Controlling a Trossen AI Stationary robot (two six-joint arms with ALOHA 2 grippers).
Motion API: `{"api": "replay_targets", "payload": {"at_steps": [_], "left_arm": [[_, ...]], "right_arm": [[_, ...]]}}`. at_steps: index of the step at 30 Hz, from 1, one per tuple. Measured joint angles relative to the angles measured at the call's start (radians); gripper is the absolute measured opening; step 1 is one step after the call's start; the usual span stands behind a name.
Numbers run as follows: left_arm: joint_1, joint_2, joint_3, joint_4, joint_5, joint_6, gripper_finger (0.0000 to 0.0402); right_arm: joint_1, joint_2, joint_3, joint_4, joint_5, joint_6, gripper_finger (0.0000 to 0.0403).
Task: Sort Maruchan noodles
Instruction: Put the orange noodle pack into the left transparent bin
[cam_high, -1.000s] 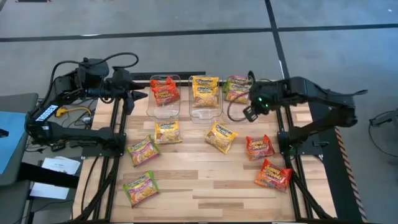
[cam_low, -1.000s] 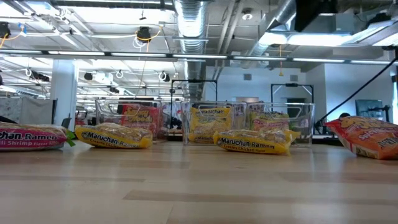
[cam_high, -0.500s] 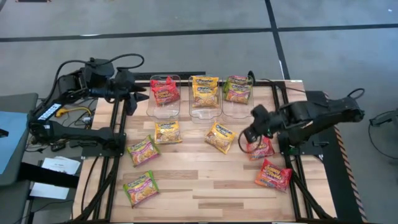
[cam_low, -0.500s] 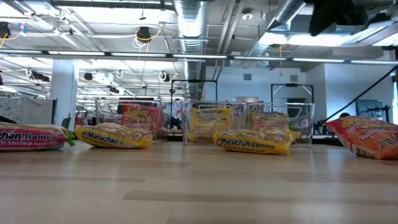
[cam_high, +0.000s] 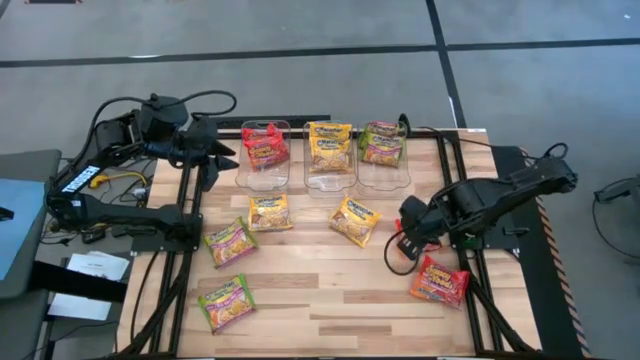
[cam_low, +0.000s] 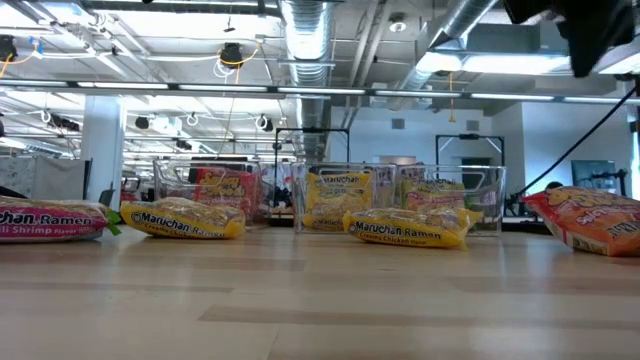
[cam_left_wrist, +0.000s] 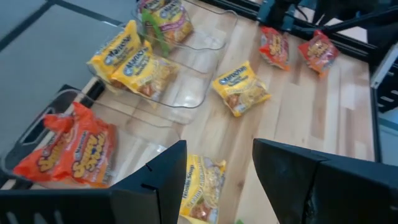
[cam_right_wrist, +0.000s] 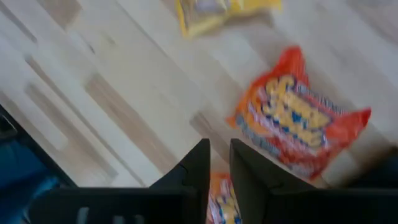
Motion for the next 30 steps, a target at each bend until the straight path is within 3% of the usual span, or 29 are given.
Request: {"api": "replay_targets", "payload": {"at_steps": [14,22,30], "left_arm": [[0.0,0.0,0.0,-0.044,0.014,0.0,0.0172],[0.0,0.0,0.0,-0.09,0.014,0.0,0.0172],[0.0,0.0,0.0,-0.088,0.014,0.001,0.0172]], "right_arm": [[0.092,0.165,-0.003,-0.194,-0.16,-0.038,0.0241],[0.165,0.192,-0.151,-0.149,-0.257,-0.024,0.0249],[0.216,0.057,-0.35,0.095,-0.328,0.09,0.0249]]}}
